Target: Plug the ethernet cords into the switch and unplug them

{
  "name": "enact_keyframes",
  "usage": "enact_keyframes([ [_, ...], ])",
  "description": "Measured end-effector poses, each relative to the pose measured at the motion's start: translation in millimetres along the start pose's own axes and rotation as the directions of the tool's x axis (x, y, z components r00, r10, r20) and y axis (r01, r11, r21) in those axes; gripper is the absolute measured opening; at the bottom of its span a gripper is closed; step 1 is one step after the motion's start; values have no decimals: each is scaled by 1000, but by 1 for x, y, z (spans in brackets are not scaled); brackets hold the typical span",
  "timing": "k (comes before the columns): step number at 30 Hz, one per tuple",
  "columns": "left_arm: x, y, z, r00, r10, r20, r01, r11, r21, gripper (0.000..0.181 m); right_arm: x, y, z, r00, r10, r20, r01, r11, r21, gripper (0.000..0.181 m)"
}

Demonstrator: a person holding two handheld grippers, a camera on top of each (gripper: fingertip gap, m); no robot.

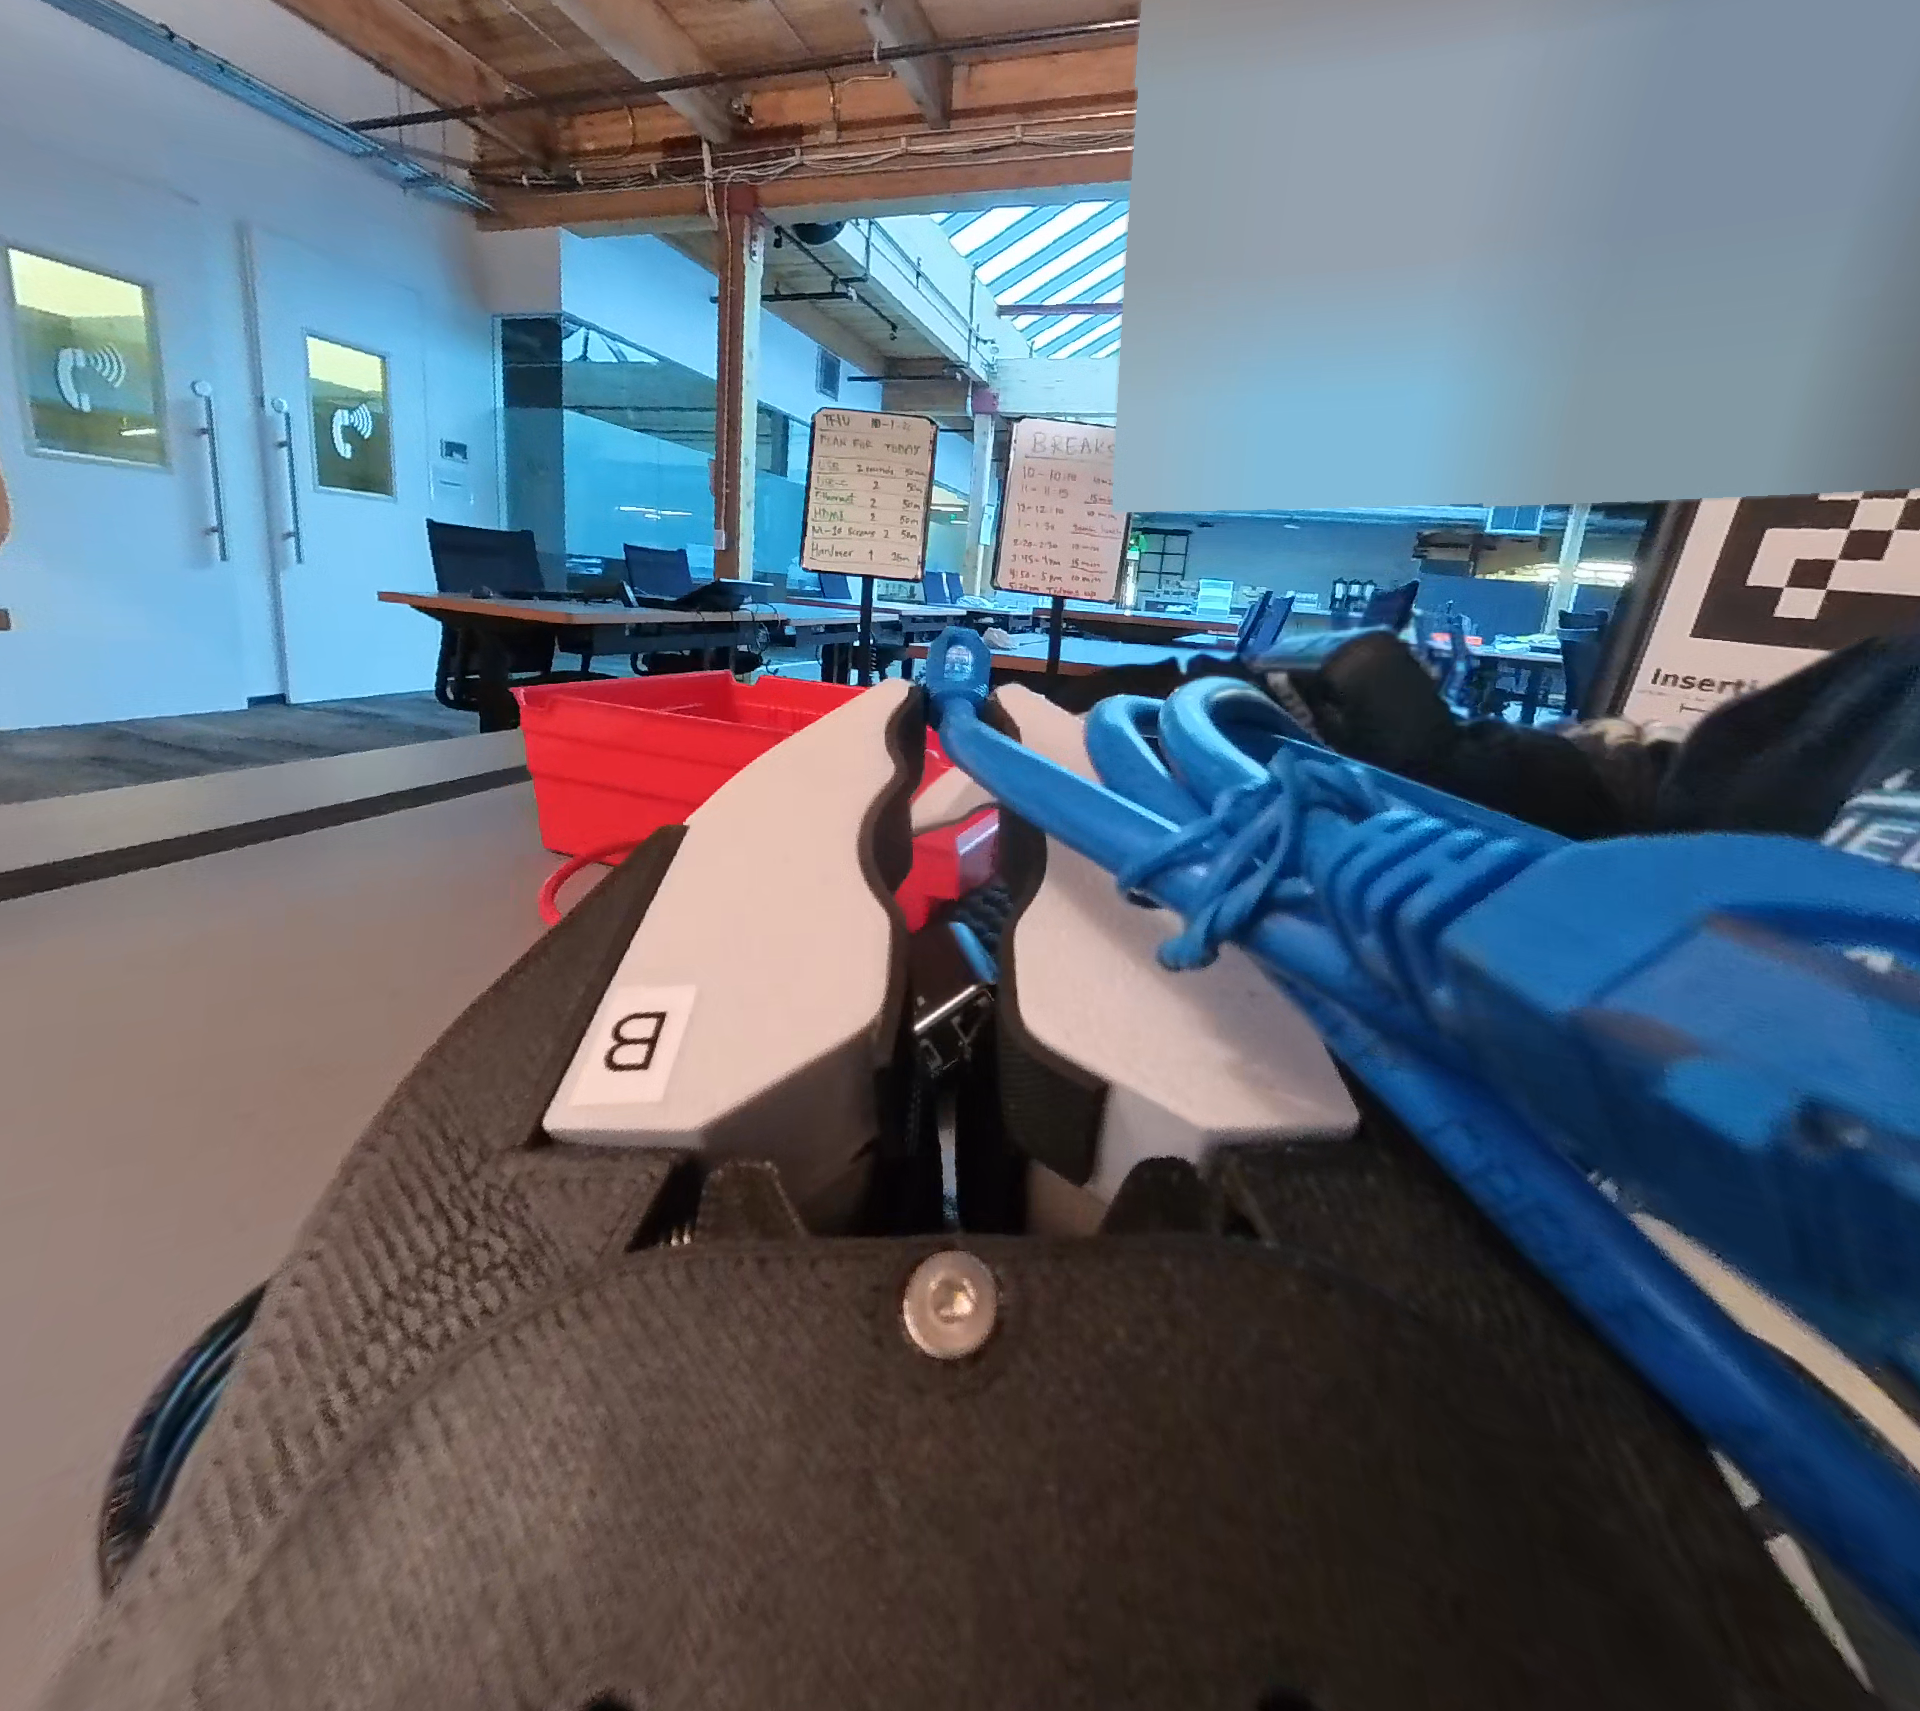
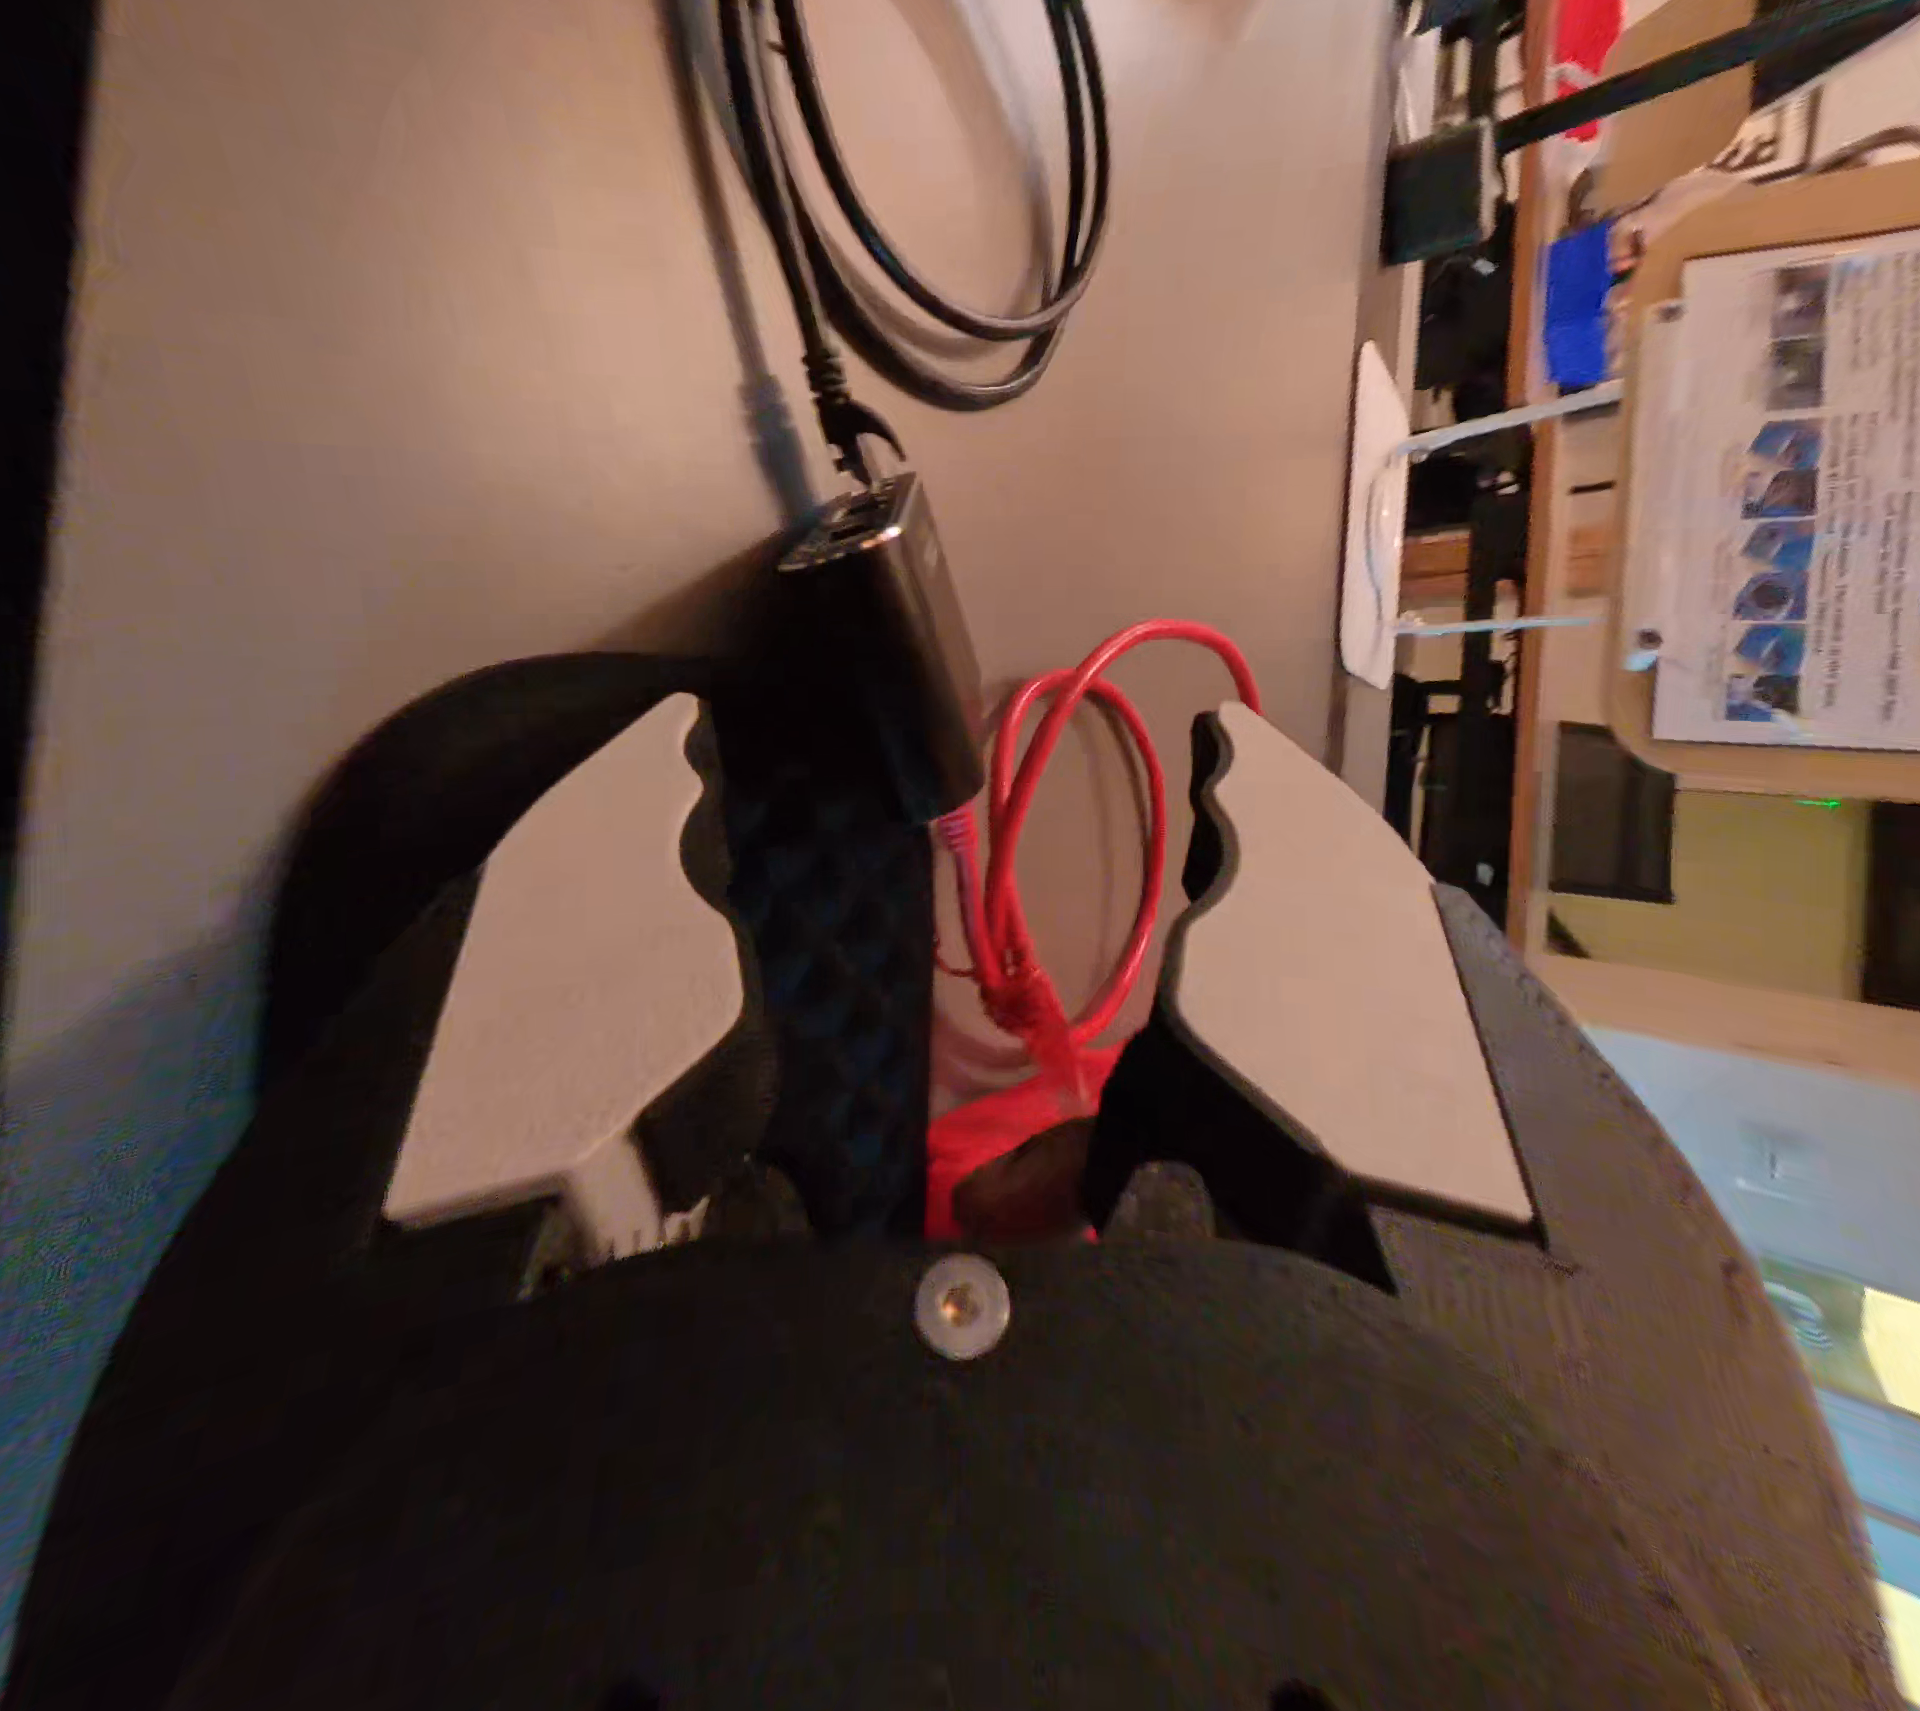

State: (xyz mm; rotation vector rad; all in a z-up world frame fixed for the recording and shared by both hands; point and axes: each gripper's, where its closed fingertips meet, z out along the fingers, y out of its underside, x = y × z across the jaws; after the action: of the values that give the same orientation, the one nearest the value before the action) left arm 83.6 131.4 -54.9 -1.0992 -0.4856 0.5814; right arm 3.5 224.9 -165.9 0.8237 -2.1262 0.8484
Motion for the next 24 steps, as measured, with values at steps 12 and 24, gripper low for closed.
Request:
enact_keyframes([
  [12,-1,-2,-2,999,-47,-10,47,999,-10,10,-3,-4,56,959,-283,10,283,959,-33,27],
  [24,-13,21,1,997,13,79,-2,989,-146,11,76,-46,26,860,-180,-477,167,983,-71,26],
])
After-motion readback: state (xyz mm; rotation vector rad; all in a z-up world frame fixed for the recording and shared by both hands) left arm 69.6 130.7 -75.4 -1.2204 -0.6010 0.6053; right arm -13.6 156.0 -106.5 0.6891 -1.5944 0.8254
